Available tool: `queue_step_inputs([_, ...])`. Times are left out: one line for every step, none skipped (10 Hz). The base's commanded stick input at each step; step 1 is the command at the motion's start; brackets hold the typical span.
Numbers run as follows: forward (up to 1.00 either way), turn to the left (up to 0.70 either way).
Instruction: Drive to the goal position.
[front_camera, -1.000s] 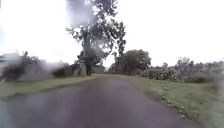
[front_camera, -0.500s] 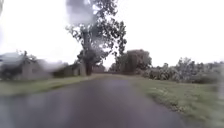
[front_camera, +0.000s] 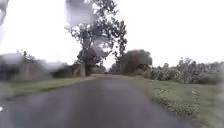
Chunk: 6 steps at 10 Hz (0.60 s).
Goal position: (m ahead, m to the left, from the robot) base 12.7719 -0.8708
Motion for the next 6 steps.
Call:
queue_step_inputs([0.85, 0.00])
queue_step_inputs([0.85, 0.00])
queue_step_inputs([0.85, 0.00])
queue_step_inputs([0.85, 0.00])
queue_step_inputs([0.85, 0.00])
queue_step_inputs([0.85, 0.00])
